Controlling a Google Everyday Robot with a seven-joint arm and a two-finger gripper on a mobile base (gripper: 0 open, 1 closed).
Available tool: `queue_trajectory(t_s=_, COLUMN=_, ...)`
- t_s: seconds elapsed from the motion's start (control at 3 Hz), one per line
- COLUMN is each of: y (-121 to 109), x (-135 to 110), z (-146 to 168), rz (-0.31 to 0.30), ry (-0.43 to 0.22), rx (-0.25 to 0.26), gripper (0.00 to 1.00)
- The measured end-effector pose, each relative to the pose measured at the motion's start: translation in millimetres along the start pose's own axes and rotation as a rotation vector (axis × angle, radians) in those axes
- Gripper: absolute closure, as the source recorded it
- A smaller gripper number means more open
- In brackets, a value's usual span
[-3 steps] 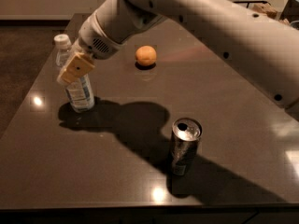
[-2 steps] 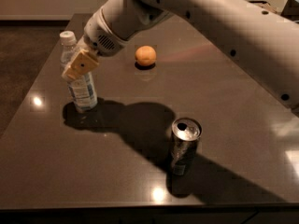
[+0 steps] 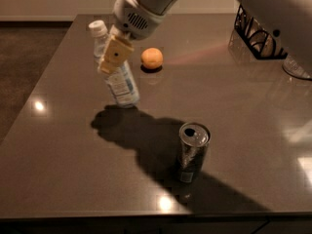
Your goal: Knock blue plastic bottle over
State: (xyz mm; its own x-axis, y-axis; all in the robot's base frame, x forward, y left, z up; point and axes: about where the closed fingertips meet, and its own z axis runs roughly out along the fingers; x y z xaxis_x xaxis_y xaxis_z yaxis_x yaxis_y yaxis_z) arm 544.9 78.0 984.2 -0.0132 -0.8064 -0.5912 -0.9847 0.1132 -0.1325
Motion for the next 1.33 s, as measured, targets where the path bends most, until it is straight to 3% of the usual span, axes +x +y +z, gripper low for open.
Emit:
queue_trajectory(t_s=0.67, y=-8, x=57, z=-13, rz=-0.069, ry=0.378, rx=0.064, gripper=1.00)
queue_trajectory(t_s=1.0, y=-13, x=83, z=-5, rz=-0.090, ry=0.491, rx=0.053, gripper=0.83)
queue_trajectory(t_s=1.33, y=-18, x=98, z=4, rz=-0.101, ry=0.547, rx=0.036, gripper=0.58)
